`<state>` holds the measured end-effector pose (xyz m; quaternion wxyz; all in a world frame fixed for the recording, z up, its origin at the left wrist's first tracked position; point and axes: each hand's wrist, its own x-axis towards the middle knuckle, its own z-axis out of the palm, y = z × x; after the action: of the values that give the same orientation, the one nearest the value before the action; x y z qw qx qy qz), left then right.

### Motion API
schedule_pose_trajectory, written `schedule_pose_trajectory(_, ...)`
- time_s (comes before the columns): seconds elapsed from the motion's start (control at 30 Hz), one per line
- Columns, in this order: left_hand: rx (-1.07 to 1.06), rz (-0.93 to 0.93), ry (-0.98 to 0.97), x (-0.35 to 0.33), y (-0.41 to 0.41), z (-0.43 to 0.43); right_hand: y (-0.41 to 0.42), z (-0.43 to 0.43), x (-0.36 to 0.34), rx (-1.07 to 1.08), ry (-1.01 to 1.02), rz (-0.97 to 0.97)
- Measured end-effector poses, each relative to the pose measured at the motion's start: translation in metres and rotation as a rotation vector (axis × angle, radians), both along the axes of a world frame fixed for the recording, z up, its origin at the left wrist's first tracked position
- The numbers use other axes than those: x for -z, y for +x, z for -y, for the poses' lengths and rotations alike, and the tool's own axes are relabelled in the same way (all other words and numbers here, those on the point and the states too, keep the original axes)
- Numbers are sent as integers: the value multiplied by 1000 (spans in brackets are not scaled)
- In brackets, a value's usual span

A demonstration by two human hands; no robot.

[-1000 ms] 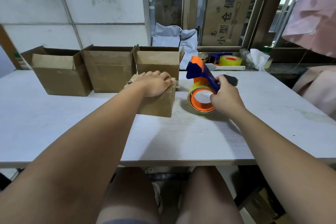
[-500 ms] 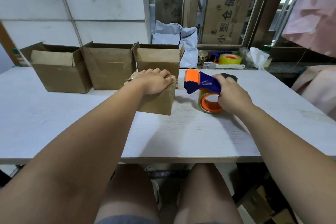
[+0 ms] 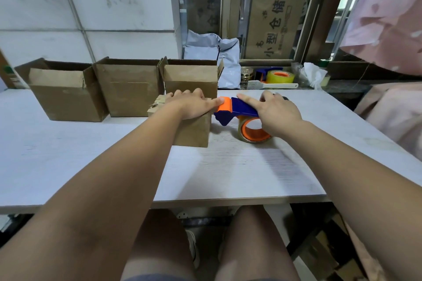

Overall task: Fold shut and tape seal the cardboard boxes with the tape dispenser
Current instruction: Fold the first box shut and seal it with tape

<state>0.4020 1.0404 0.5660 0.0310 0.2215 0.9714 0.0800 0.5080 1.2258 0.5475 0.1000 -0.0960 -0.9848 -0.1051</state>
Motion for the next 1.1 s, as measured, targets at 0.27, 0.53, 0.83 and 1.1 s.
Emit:
schedule_pose_trajectory(0.27,24,3,52,3,-5,4,-17,16,4,-102,-155,4)
schedule_pose_trajectory(0.53,9,16,60,1,-6,3,-23,14,2,-135,-115,40)
schedule_pose_trajectory(0.83,13,-14,97,6,-4,3,-16,-6,4,-60,-417,-128)
schedule_pose_trajectory(1.1,10,-24,95,7,-11,3,-1,-12,17,-68,-712,-322)
